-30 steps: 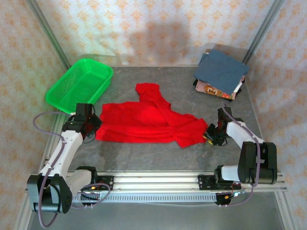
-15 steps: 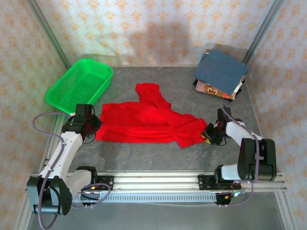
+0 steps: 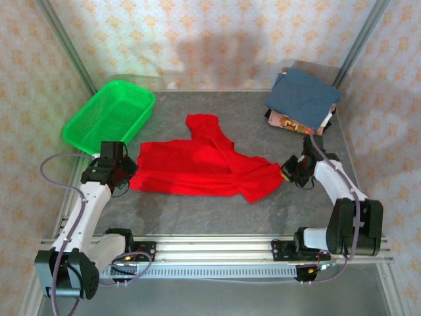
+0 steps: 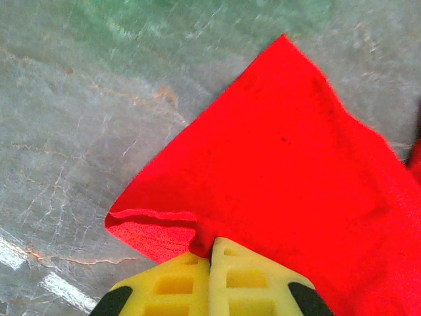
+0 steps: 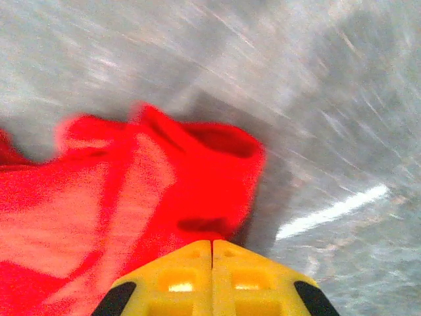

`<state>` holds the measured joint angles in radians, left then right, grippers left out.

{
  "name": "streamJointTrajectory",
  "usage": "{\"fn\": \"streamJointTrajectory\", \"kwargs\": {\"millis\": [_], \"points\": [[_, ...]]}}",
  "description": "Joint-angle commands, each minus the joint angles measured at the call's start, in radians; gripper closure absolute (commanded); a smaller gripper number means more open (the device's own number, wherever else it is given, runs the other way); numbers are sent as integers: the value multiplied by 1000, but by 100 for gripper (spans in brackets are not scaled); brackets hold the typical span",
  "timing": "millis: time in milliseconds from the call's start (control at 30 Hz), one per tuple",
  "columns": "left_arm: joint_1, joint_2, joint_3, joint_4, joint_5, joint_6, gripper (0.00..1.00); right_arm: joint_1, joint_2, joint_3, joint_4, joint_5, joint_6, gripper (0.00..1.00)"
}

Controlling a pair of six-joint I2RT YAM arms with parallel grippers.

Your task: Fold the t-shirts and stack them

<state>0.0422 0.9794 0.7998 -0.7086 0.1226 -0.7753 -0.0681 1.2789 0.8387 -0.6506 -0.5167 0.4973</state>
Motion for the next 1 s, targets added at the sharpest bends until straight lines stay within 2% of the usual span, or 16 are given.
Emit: {"fn": "streamJointTrajectory", "kwargs": {"millis": [0,233,500,767,967], "points": [[12,-28,155,-65,-13,28,100,2,-81,178,-55,-27,59,100],[18,36,562,-158,8,82,100,-60,-52,597,-44,-143,174,100],[23,157,991,-188,34,116,100,-168,-2,891,201,-308,442,100],[23,256,1361,-211,73,184,100,-265,28,1188,273,-359,580,100],[23,379,1681,-237,66,282,100,-332,173,1509,262,-365,641,100]]}}
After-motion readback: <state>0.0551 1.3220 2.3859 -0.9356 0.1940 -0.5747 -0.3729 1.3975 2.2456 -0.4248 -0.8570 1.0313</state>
